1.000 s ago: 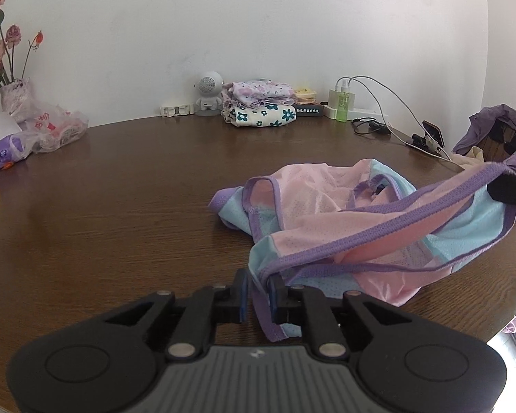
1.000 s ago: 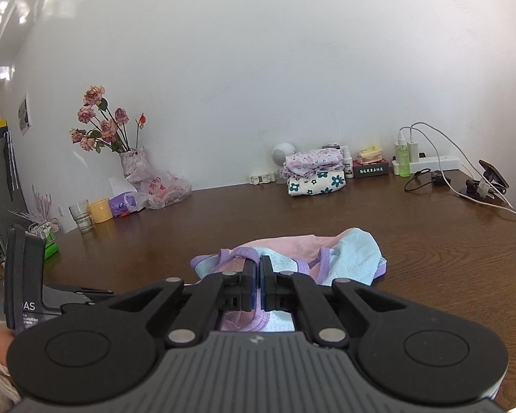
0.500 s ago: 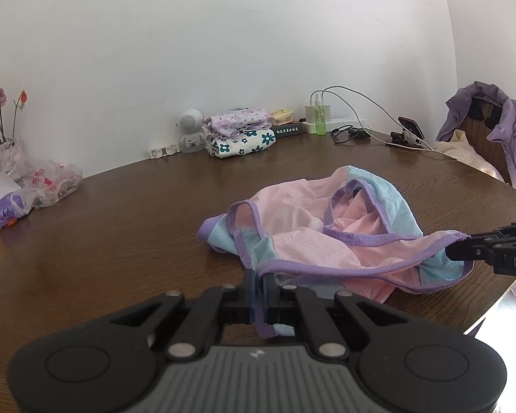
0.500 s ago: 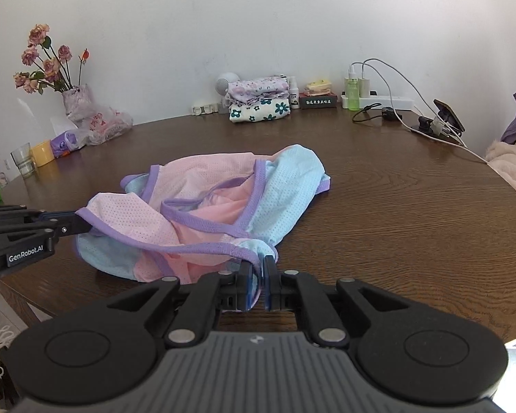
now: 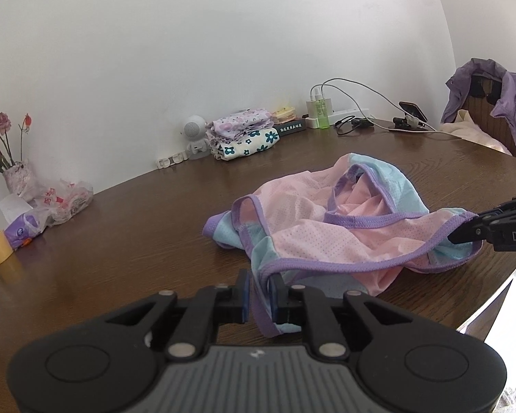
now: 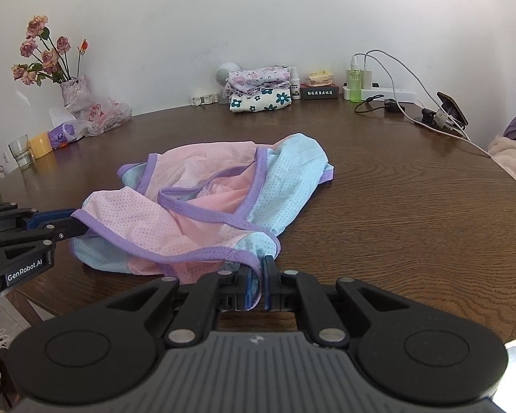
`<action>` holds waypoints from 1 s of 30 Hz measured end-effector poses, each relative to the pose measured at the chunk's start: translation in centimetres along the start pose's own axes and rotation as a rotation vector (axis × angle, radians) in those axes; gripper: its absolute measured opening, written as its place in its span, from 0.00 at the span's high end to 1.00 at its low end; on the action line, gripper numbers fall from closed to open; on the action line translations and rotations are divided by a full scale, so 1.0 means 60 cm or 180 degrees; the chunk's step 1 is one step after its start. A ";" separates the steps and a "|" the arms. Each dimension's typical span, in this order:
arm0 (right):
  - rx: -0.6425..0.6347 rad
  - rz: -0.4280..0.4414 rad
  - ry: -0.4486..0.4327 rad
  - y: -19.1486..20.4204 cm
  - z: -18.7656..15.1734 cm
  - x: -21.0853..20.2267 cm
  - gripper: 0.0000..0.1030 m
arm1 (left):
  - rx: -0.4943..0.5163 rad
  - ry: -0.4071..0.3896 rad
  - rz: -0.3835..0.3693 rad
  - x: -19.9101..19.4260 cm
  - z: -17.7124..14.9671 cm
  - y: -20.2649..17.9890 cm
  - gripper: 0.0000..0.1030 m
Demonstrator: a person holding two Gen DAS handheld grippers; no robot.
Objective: Fold clothes
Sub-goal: 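Grasp the purple-trimmed edges of the garment with both grippers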
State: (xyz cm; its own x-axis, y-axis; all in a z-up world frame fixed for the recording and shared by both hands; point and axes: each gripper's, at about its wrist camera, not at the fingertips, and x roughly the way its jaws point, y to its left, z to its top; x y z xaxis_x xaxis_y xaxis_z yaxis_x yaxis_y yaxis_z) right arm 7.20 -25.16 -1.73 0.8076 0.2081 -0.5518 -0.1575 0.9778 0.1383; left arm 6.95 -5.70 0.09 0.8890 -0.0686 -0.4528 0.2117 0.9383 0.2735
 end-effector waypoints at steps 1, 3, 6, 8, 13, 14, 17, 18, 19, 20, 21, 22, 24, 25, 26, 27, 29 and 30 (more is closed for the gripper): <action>0.0014 0.0007 0.0000 -0.001 0.000 0.000 0.95 | 0.0046 -0.0027 0.0014 -0.001 0.000 -0.003 0.89; 0.0042 0.0019 0.0001 -0.003 0.000 -0.001 0.95 | 0.0172 -0.0086 0.0049 -0.005 -0.001 -0.011 0.89; 0.0045 0.0022 0.0002 -0.004 -0.001 -0.002 0.95 | 0.0357 -0.0141 0.0037 -0.007 -0.002 -0.023 0.89; 0.0054 0.0027 0.0005 -0.004 -0.002 -0.002 0.95 | 0.0437 -0.0151 -0.0003 -0.007 -0.002 -0.028 0.89; 0.0069 0.0032 0.0012 -0.008 -0.002 0.000 0.95 | 0.0407 -0.0062 -0.0059 0.006 -0.001 -0.026 0.89; 0.0071 0.0029 0.0012 -0.008 -0.002 0.000 0.95 | 0.0387 -0.0041 -0.0062 0.010 0.000 -0.025 0.89; 0.0071 0.0026 0.0014 -0.011 -0.003 -0.001 0.95 | 0.0328 0.0022 -0.0100 0.020 0.001 -0.019 0.89; 0.0067 0.0026 0.0015 -0.011 -0.004 -0.002 0.95 | 0.0324 0.0036 -0.0114 0.023 0.001 -0.019 0.89; 0.0062 0.0026 0.0012 -0.011 -0.004 -0.002 0.95 | 0.0319 0.0051 -0.0129 0.026 0.002 -0.018 0.89; 0.0059 0.0030 0.0010 -0.011 -0.005 -0.003 0.95 | 0.0315 0.0066 -0.0143 0.030 0.002 -0.018 0.89; 0.0061 0.0034 0.0006 -0.012 -0.005 -0.004 0.95 | 0.0310 0.0080 -0.0158 0.033 0.003 -0.017 0.89; 0.0063 0.0035 0.0004 -0.012 -0.006 -0.005 0.95 | 0.0306 0.0095 -0.0172 0.036 0.004 -0.017 0.90; 0.0072 0.0028 -0.0003 -0.014 -0.006 -0.006 0.95 | 0.0299 0.0126 -0.0192 0.042 0.005 -0.016 0.90; 0.0080 0.0023 -0.0006 -0.015 -0.006 -0.006 0.95 | 0.0297 0.0145 -0.0188 0.044 0.004 -0.016 0.90; 0.0089 0.0015 -0.0009 -0.016 -0.006 -0.006 0.95 | 0.0295 0.0163 -0.0188 0.046 0.003 -0.014 0.91; 0.0099 0.0008 -0.0012 -0.018 -0.005 -0.005 0.96 | 0.0287 0.0177 -0.0188 0.046 0.002 -0.012 0.93; 0.0119 0.0005 -0.0026 -0.021 -0.004 -0.006 0.97 | 0.0257 0.0190 -0.0197 0.044 0.001 -0.008 0.96; 0.0122 0.0002 -0.0036 -0.022 -0.003 -0.006 0.97 | 0.0243 0.0197 -0.0202 0.043 0.001 -0.005 0.97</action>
State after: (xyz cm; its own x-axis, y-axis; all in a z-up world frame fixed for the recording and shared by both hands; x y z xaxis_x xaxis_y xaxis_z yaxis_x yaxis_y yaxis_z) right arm 7.00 -26.56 -1.84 0.8139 0.2082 -0.5425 -0.1363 0.9759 0.1702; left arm 9.19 -6.19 -1.11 0.8466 -0.1038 -0.5221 0.2991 0.9040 0.3054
